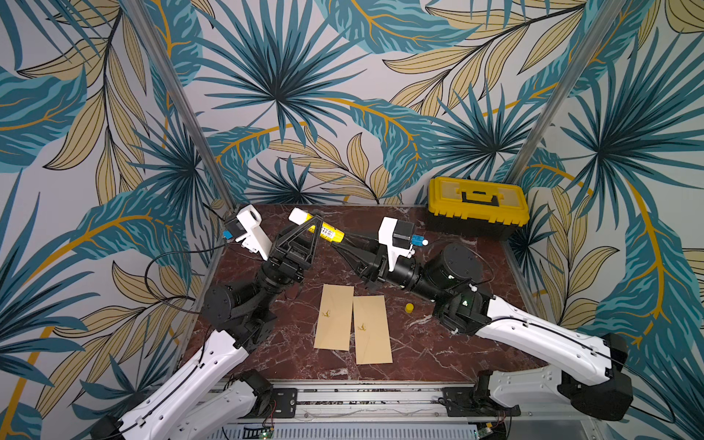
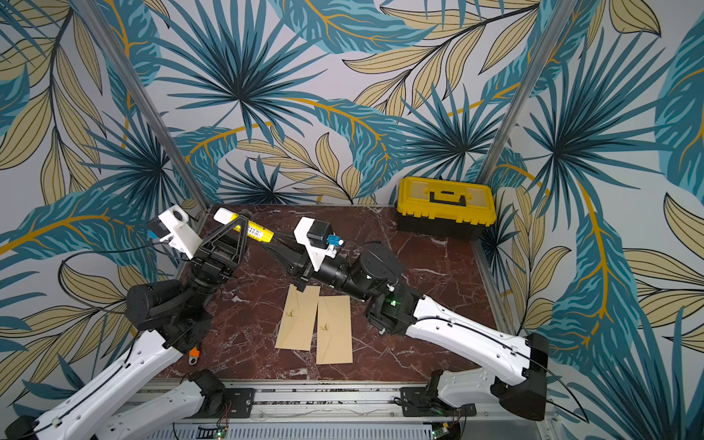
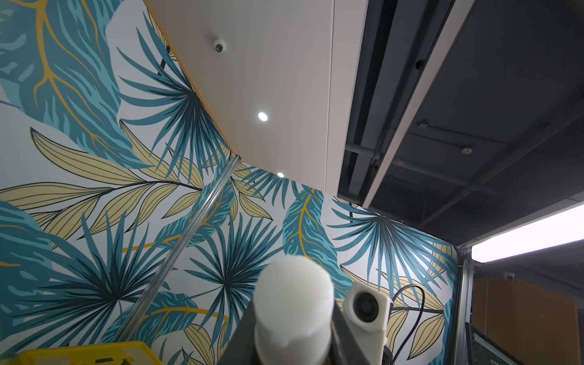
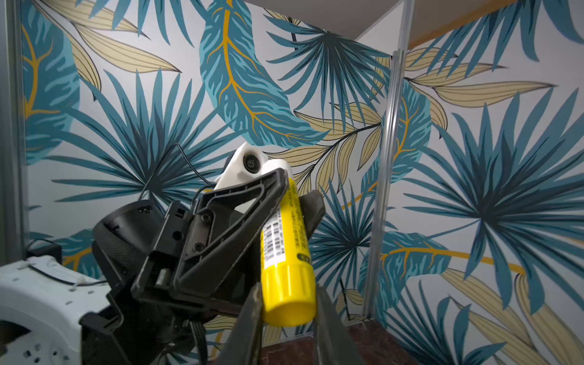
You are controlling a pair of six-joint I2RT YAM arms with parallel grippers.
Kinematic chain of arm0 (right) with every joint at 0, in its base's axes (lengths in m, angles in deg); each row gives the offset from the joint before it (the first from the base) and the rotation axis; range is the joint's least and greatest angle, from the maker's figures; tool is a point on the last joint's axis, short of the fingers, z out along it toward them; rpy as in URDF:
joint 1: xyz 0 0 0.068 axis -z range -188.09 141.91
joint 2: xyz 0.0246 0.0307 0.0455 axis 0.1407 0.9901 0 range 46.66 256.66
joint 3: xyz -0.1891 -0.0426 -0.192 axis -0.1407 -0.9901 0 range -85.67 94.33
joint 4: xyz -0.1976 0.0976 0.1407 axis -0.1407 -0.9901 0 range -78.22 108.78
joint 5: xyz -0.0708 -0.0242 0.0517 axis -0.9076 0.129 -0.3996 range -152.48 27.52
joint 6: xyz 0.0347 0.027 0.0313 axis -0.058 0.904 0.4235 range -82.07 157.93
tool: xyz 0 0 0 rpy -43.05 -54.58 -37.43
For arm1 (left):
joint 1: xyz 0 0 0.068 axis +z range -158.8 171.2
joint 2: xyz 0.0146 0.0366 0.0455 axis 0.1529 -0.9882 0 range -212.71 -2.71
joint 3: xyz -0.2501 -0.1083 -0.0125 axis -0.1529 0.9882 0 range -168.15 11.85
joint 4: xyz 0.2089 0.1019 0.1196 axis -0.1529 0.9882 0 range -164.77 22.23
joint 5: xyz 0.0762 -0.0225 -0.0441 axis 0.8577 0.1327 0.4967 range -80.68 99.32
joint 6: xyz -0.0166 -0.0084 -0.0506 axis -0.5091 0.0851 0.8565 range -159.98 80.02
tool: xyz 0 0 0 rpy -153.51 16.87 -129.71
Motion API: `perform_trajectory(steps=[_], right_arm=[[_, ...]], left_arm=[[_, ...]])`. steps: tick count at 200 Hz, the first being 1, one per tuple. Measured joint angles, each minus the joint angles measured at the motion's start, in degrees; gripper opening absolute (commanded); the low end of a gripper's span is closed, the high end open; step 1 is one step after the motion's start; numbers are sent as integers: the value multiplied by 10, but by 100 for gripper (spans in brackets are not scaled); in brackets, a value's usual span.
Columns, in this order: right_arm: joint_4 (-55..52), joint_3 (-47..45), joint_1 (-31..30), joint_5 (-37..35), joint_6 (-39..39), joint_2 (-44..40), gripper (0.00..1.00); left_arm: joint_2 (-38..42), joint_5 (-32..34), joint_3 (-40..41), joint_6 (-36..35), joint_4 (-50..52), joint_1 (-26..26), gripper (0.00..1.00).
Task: Seal the envelope with a glue stick
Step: Screw the glue stick.
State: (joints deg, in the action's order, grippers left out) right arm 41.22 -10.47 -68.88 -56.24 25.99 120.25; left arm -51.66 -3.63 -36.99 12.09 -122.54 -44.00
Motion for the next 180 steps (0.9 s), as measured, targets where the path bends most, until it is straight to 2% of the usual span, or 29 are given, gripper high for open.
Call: perform_trajectory(steps=[66, 75, 83, 97, 116, 130, 156, 180], right_arm=[[5, 6, 3, -7, -426, 27, 7], [17, 0, 3, -7, -474, 29, 11], [26, -2, 3, -8, -507, 32, 19], [29, -5, 3, -9, -527, 33, 30], [19, -8, 2, -7, -489, 30, 43], [10, -17, -2, -4, -415, 19, 50], [11, -42, -4, -12, -207, -8, 61], [31, -66, -4, -35, 6, -24, 68]], left_arm=[[27, 61, 11, 4, 53, 0, 0], [31, 66, 12, 7, 62, 0, 0], [35, 70, 13, 9, 70, 0, 0], [40, 78, 17, 14, 74, 0, 0], [42, 85, 23, 15, 80, 0, 0], [41, 91, 27, 15, 82, 0, 0], [32, 93, 35, 15, 82, 0, 0], [23, 90, 35, 15, 79, 0, 0]])
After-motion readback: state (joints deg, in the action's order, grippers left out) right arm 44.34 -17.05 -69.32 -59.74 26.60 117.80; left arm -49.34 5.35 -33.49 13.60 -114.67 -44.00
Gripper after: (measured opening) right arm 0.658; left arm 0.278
